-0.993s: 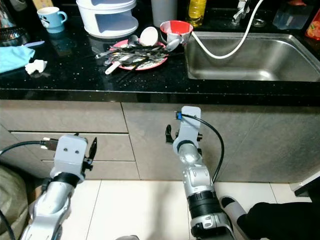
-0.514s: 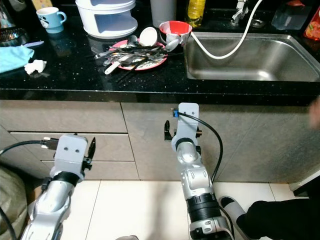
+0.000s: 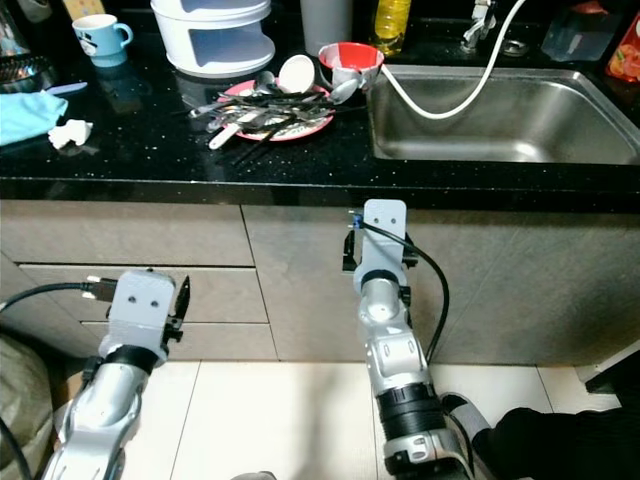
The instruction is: Kitchen organization
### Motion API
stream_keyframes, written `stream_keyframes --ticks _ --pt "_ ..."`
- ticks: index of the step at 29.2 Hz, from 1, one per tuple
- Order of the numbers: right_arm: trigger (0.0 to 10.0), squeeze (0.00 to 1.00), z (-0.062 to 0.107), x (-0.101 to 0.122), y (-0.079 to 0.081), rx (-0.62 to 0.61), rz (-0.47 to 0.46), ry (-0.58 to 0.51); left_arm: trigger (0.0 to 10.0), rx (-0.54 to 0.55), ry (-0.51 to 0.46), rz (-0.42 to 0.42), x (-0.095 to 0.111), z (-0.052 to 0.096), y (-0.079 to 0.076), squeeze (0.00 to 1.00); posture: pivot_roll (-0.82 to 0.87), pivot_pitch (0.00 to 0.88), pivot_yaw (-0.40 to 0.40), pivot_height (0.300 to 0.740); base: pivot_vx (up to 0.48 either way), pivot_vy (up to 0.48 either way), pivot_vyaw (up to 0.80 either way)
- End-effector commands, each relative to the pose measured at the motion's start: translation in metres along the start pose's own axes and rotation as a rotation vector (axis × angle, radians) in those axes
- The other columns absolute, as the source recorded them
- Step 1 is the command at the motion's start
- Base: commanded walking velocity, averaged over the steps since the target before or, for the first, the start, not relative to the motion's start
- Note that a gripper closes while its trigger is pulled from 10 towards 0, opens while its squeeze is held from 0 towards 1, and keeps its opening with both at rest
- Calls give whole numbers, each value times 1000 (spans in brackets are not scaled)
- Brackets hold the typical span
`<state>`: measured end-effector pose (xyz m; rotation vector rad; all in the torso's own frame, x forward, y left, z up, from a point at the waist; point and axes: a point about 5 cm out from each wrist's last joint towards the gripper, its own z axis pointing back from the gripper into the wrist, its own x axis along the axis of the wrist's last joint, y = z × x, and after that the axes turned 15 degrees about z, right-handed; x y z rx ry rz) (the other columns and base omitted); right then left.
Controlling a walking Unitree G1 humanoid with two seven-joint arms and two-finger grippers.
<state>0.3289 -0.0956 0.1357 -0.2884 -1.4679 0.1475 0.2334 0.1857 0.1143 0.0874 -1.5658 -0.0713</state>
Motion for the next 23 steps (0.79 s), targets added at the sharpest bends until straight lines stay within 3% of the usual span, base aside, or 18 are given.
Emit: stream_keyframes --ticks 1,5,8,11,12,14,15,16,17,22,23 --pt "10000 0 -1 0 1 -4 0 8 10000 14 23 0 -3 2 5 0 211 36 15 740 0 0 0" --pt "10000 0 -3 -2 0 -31 47 3 10000 35 35 21 -5 1 9 0 207 26 19 740 0 0 0" --pt "10000 0 -5 -7 -3 -42 141 47 10000 73 32 123 -2 -5 12 0 195 11 21 740 0 0 0" --pt "10000 0 -5 3 -19 -56 6 -35 10000 60 9 211 12 -26 -5 0 171 0 28 740 0 0 0" --pt "10000 0 -5 3 -19 -56 6 -35 10000 60 9 211 12 -26 -5 0 171 0 28 740 0 0 0" --pt "10000 0 -4 8 -23 -31 -39 -55 10000 24 -12 225 20 -36 -19 0 159 0 30 740 0 0 0" --pt "10000 0 -5 9 -28 -40 -39 -54 10000 -31 -37 228 29 -44 -35 0 145 0 32 740 0 0 0" --pt "10000 0 -5 9 -28 -40 -39 -54 10000 -31 -37 228 29 -44 -35 0 145 0 32 740 0 0 0" --pt "10000 0 -6 7 -33 -59 -36 -43 10000 -76 -58 227 37 -51 -47 0 129 0 37 740 0 0 0" --pt "10000 0 -7 9 -41 -77 -15 -76 10000 -123 -67 253 42 -56 -59 0 124 0 38 740 0 0 0" --pt "10000 0 -5 11 -43 -31 -20 -117 10000 -132 -35 272 38 -59 -63 0 115 0 43 740 0 0 0"
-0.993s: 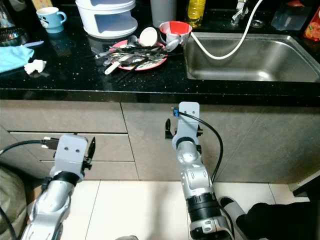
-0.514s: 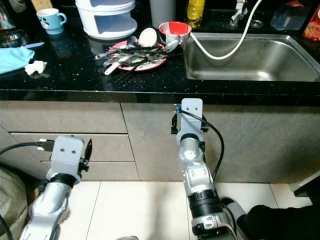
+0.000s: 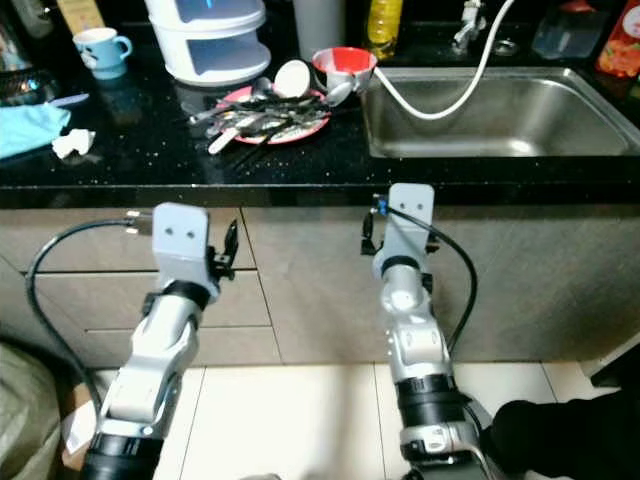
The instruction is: Kitchen organization
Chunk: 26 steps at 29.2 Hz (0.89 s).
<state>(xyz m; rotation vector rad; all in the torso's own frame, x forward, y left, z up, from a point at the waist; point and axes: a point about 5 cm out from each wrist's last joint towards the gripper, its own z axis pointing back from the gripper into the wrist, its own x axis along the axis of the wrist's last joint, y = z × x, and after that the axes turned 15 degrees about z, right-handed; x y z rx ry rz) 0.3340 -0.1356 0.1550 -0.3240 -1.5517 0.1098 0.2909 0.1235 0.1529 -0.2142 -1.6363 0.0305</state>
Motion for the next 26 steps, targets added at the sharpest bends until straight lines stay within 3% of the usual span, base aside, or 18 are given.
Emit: stream_keyframes --ticks 1,8,13,19,21,25,26 --pt "10000 0 3 4 0 40 -16 -45 10000 -2 53 24 -9 -2 -3 0 112 0 45 740 0 0 0" --pt "10000 0 2 2 -10 62 2 -48 10000 36 95 27 -18 0 1 0 109 0 45 740 0 0 0" --pt "10000 0 0 12 10 110 -33 -31 10000 164 120 45 -17 -6 6 0 121 0 34 740 0 0 0" --pt "10000 0 -1 10 10 83 -55 -16 10000 224 113 74 -13 -7 7 0 128 0 33 740 0 0 0" --pt "10000 0 -3 9 6 70 -58 -16 10000 217 92 44 -10 -4 7 0 129 0 35 740 0 0 0" --pt "10000 0 -6 11 2 53 -52 -25 10000 298 163 -74 -15 -3 14 0 129 0 35 740 0 0 0" --pt "10000 0 -6 11 2 51 -52 -25 10000 279 165 -51 -15 -3 14 0 132 0 33 740 0 0 0"
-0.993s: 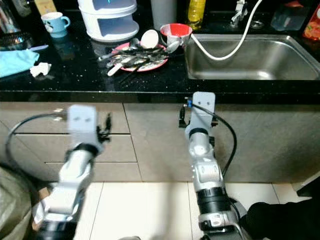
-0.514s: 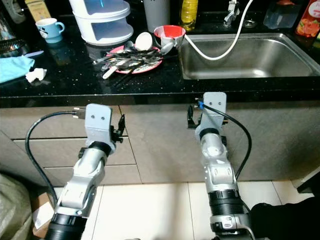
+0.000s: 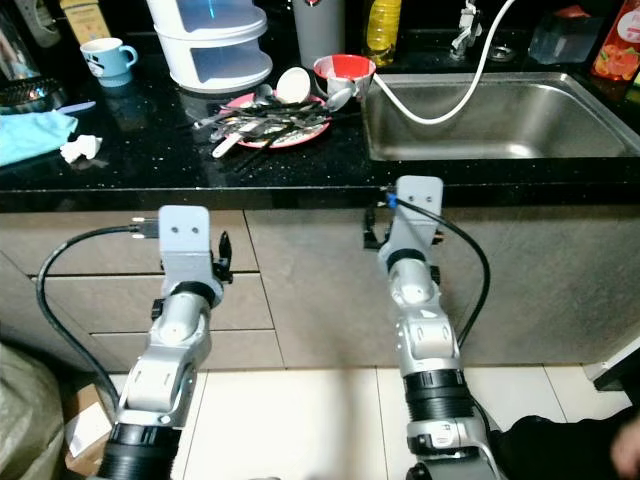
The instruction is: Kitchen organization
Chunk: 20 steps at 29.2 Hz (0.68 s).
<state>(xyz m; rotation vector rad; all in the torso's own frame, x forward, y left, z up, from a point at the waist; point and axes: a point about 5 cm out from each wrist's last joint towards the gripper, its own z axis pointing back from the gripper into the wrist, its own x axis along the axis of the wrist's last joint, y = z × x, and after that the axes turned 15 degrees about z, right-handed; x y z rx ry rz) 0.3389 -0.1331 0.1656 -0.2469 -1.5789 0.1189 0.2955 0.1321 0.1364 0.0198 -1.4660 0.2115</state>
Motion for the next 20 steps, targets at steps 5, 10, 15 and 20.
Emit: stream_keyframes --ticks 5,10,15,20 --pt "10000 0 -1 3 3 -10 29 -39 10000 -153 -20 172 12 3 -6 0 127 0 34 740 0 0 0" --pt "10000 0 4 6 -2 -60 35 -81 10000 -264 -32 311 19 10 -2 0 118 0 38 740 0 0 0" --pt "10000 0 12 7 -7 -112 44 -185 10000 -197 -95 285 24 7 13 0 119 0 43 740 0 0 0" --pt "10000 0 12 -6 -1 3 -32 -122 10000 -136 -189 170 36 7 24 0 125 0 44 740 0 0 0"
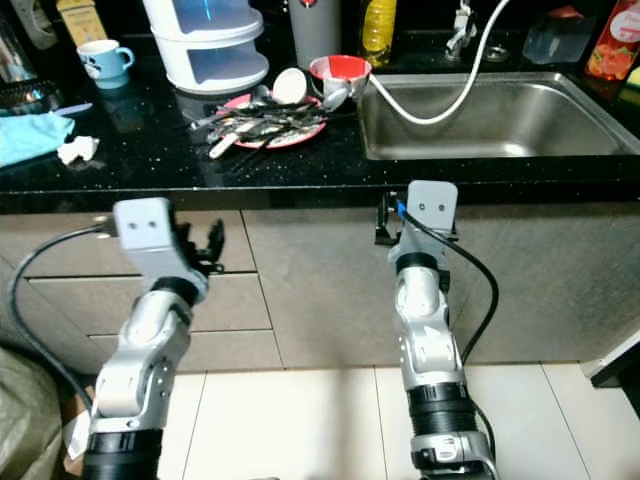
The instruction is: Kitchen organization
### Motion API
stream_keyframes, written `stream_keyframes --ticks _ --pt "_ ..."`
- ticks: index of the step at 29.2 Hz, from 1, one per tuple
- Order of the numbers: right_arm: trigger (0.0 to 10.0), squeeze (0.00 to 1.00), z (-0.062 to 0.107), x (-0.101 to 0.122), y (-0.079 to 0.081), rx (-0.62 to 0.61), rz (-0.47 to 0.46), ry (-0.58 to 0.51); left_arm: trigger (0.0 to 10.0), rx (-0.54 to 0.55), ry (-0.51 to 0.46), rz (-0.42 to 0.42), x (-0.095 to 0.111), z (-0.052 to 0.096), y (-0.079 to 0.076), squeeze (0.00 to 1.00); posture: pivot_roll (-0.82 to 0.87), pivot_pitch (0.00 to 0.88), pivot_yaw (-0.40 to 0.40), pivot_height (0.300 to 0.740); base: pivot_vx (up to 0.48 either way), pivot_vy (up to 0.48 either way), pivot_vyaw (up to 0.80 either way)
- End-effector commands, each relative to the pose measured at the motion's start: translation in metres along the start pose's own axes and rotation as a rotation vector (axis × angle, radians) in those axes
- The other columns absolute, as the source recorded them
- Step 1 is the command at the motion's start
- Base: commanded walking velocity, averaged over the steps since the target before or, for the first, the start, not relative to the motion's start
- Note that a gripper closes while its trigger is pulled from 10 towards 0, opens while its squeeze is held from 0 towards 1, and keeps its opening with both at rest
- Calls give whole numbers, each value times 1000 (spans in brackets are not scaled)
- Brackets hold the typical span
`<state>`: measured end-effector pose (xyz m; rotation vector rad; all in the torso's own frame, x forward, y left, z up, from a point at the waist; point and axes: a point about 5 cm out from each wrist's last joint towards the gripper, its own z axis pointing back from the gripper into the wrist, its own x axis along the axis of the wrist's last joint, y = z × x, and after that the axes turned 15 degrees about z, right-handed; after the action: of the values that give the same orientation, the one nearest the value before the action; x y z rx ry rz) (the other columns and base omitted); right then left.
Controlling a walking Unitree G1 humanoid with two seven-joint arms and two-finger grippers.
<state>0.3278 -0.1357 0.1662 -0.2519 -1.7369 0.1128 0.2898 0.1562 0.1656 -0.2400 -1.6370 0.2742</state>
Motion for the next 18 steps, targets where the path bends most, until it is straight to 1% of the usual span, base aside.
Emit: stream_keyframes --ticks 1,2,3,4,5,6,7,8,9,10,11,12,13,14,15,16,17,18 --pt "10000 0 2 -9 3 41 -32 60 10000 -8 -17 -21 6 1 3 0 126 0 43 740 0 0 0" --pt "10000 0 2 -11 8 122 -62 85 10000 -13 -15 -11 8 0 4 0 130 0 44 740 0 0 0" --pt "10000 0 2 -10 9 147 -61 73 10000 -11 -13 0 10 0 6 0 130 0 44 740 0 0 0" --pt "10000 0 1 -10 9 158 -43 71 10000 0 -12 -8 12 -1 8 0 130 0 44 740 0 0 0" --pt "10000 0 0 -11 10 176 -26 92 10000 15 -22 -34 14 -1 9 0 130 0 44 740 0 0 0" --pt "10000 0 0 -11 10 176 -26 92 10000 15 -22 -34 14 -1 9 0 130 0 44 740 0 0 0" --pt "10000 0 -3 -12 9 165 7 106 10000 23 -22 -55 15 -1 11 0 130 0 45 740 0 0 0" --pt "10000 0 -5 -11 8 160 33 96 10000 29 -17 -89 16 -1 13 0 130 0 45 740 0 0 0" --pt "10000 0 -5 -11 8 160 33 96 10000 29 -17 -89 16 -1 13 0 130 0 45 740 0 0 0" --pt "10000 0 -6 -9 7 156 49 83 10000 31 -13 -110 16 -1 14 0 130 0 46 740 0 0 0" --pt "10000 0 -10 -2 1 103 87 28 10000 34 -53 -200 20 0 17 0 130 0 49 740 0 0 0" --pt "10000 0 -10 -2 1 103 87 28 10000 34 -53 -200 20 0 17 0 130 0 49 740 0 0 0" --pt "10000 0 -11 1 -2 72 121 7 10000 36 -74 -233 21 1 18 0 130 0 49 740 0 0 0" --pt "10000 0 -11 1 -2 72 121 7 10000 36 -74 -233 21 1 18 0 130 0 49 740 0 0 0" --pt "10000 0 -13 4 -4 44 178 -15 10000 25 -83 -278 21 3 18 0 130 0 49 740 0 0 0" --pt "10000 0 -13 7 -6 48 230 -23 10000 9 -72 -326 17 5 19 0 141 0 53 740 0 0 0" --pt "10000 0 -13 8 -4 97 178 -35 10000 -15 -48 -367 11 8 20 0 141 0 53 740 0 0 0" --pt "10000 0 -13 8 -4 97 178 -35 10000 -15 -48 -367 11 8 20 0 141 0 53 740 0 0 0"
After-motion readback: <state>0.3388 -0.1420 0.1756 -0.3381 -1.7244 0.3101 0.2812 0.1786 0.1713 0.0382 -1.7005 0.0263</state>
